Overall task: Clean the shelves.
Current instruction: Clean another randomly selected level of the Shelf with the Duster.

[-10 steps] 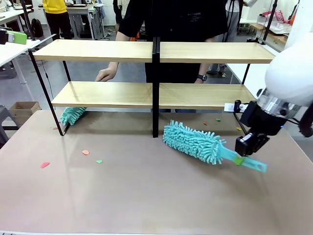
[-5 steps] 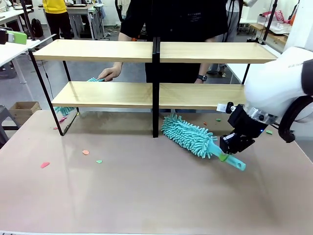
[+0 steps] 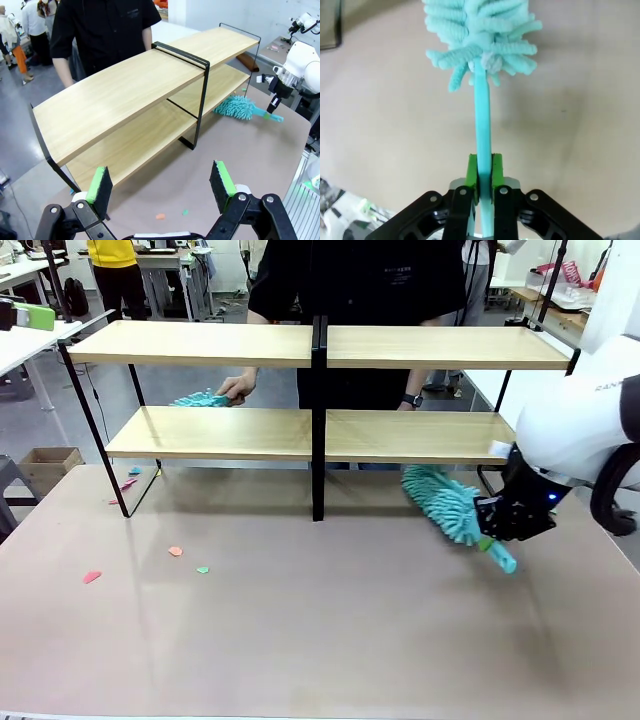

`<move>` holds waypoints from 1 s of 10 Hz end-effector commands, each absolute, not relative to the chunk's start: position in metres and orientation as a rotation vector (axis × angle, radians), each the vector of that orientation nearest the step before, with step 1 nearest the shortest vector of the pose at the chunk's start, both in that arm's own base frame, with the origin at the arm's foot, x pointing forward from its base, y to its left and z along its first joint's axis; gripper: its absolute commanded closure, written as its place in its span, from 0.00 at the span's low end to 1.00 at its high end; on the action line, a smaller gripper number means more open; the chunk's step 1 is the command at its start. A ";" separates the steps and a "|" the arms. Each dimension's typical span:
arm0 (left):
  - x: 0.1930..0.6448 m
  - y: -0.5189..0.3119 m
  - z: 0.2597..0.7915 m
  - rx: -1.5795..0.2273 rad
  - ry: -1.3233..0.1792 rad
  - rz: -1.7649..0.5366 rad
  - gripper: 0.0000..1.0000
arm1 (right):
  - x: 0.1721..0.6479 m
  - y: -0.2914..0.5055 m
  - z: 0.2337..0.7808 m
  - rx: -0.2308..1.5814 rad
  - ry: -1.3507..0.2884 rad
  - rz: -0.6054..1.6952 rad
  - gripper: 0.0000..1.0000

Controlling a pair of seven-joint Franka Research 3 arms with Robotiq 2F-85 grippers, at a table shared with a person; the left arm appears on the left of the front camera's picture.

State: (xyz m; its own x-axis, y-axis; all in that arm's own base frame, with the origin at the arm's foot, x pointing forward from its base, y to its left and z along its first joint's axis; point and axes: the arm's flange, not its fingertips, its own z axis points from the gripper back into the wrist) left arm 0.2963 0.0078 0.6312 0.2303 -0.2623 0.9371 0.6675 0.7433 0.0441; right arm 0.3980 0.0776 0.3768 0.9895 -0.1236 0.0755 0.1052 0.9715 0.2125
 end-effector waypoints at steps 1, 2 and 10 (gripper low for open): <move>0.298 0.008 0.630 -0.417 -1.177 -0.664 0.00 | 0.348 0.057 0.362 0.134 -0.018 -0.263 0.88; 0.298 0.008 0.630 -0.417 -1.177 -0.664 0.00 | 0.339 0.046 0.366 0.063 -0.031 -0.334 0.88; 0.298 0.008 0.630 -0.417 -1.177 -0.664 0.00 | 0.312 0.060 0.374 0.020 -0.262 -0.093 0.88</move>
State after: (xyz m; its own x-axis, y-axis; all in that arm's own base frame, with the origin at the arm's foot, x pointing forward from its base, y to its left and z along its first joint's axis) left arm 0.2963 0.0078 0.6312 0.2303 -0.2623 0.9371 0.6674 0.7434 0.0441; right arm 0.3849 0.0868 0.4271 0.9614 -0.1209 0.2471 0.1336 0.9904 -0.0351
